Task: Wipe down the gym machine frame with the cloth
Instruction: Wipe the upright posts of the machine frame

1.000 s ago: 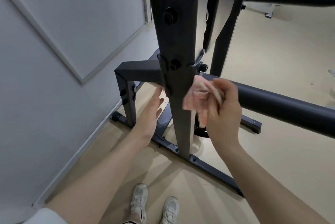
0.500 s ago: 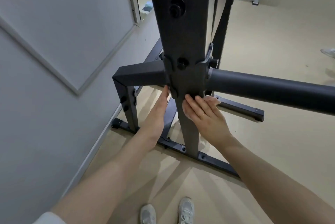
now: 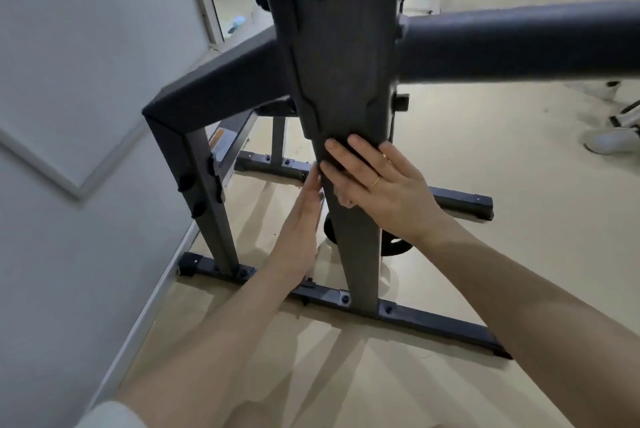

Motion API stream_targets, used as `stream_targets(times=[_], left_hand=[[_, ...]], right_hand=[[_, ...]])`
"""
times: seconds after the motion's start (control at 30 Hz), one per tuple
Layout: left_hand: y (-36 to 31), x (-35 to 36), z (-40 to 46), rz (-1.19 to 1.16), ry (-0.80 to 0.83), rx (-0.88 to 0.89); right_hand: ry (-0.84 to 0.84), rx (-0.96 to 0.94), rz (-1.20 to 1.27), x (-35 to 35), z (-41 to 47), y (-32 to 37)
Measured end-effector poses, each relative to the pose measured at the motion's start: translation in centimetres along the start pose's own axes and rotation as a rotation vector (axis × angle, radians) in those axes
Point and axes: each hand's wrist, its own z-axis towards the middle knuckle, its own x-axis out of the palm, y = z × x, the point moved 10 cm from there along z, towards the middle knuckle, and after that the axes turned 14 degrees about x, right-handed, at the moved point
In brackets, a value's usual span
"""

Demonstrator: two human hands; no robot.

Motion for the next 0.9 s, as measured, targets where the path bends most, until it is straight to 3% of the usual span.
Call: stream_targets(times=[0.2, 0.33, 0.5, 0.6, 0.7, 0.77, 0.9], left_hand=[[1.8, -0.1, 0.6, 0.018, 0.035, 0.4], [2.2, -0.1, 1.0, 0.042, 0.009, 0.54], [0.2, -0.4, 1.0, 0.012, 0.065, 0.517], [-2.8, -1.1, 2.3, 0.019, 0.035, 0.532], [-5.7, 0.0, 3.0, -0.001, 0.063, 0.606], [-5.8, 0.6, 2.8, -0.057, 0.077, 0.607], [-5.4, 0.7, 2.2, -0.076, 0.093, 0.566]], right_hand=[[-0.292, 0.116, 0.254, 1.0, -2.8, 1.3], [-0.474, 0.218, 0.215, 0.4, -4.3, 0.6], [-0.141, -0.052, 0.044, 2.4, -5.9, 3.9], [-0.255, -0.1, -0.112, 0.5, -2.2, 2.6], [-0.437, 0.12, -0.035, -2.9, 3.4, -0.3], [-0.41, 0.155, 0.055, -2.9, 3.5, -0.4], [-0.158, -0.128, 0.151, -0.6, -2.2, 2.8]])
